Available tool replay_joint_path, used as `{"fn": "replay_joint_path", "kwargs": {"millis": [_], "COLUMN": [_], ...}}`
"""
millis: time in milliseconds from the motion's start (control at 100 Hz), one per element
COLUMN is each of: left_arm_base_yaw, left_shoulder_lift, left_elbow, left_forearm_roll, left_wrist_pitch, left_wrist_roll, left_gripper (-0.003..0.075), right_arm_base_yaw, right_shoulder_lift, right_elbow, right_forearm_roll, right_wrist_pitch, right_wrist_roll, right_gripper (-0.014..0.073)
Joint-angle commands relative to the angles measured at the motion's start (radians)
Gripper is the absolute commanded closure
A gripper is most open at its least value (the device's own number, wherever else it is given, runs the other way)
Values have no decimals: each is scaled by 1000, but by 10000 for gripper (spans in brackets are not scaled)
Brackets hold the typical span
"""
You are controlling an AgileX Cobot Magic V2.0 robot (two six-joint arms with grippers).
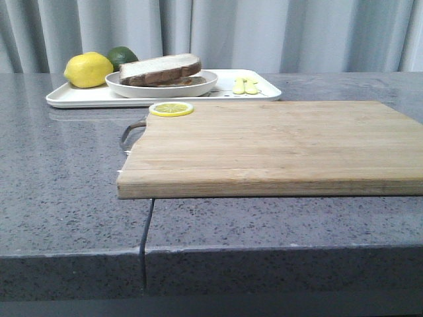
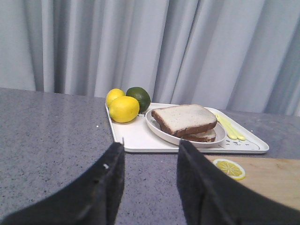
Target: Place bread and move sandwich to tray
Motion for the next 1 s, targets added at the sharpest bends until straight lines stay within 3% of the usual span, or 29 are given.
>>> {"fn": "replay_joint_path", "kwargs": {"millis": [0, 360, 490, 620, 670, 990], "left_arm_base_yaw": [-4, -4, -4, -4, -4, -4], "left_shoulder_lift": [-49, -81, -81, -81, -81, -81], "left_elbow": [25, 117, 117, 117, 117, 120], "left_forearm_roll": [-1, -1, -1, -1, -1, -47], "left_wrist_pitch": [-67, -67, -67, -67, -67, -55], "left_wrist_roll": [1, 1, 1, 1, 1, 1], "left_gripper": [470, 470, 539, 720, 738, 739], "right_arm_base_yaw": [-6, -6, -6, -6, -6, -6], "right_shoulder_lift": [-37, -59, -59, -59, -59, -59], "right_elbow": [1, 24, 24, 24, 24, 24], "right_forearm_roll": [-9, -10, -10, -10, -10, -10], "right_wrist_pitch": [-84, -35, -48, -43, -41, -41], "right_wrist_roll": [2, 1, 1, 1, 1, 1], "right_gripper": [284, 289, 414, 631, 717, 711]}}
